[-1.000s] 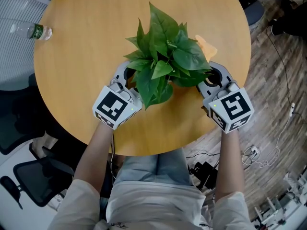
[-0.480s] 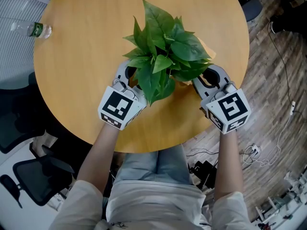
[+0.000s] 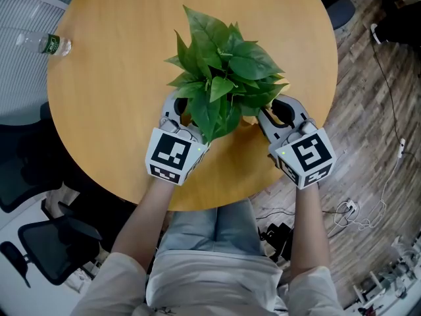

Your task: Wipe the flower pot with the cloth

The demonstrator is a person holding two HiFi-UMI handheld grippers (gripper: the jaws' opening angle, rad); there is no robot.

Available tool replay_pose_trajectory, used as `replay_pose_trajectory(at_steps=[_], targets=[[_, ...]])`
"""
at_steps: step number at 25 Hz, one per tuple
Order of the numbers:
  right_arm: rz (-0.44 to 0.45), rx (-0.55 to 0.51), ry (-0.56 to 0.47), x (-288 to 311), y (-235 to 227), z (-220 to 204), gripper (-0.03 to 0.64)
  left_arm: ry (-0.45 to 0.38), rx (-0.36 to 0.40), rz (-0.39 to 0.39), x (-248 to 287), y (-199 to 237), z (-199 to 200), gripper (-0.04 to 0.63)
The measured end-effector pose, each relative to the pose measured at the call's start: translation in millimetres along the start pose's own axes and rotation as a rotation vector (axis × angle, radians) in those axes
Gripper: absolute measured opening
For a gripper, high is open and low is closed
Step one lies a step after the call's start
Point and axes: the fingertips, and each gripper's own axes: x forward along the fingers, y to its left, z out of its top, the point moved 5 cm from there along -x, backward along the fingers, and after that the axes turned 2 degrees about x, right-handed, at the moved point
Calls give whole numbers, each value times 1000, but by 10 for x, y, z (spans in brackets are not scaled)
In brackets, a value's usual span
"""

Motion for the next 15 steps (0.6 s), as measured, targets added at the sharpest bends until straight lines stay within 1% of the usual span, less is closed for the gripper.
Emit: replay_pose_trajectory(at_steps=[15], targets=[[15, 26, -3, -23, 165, -88, 49, 6, -73, 142, 35, -138, -20, 344]])
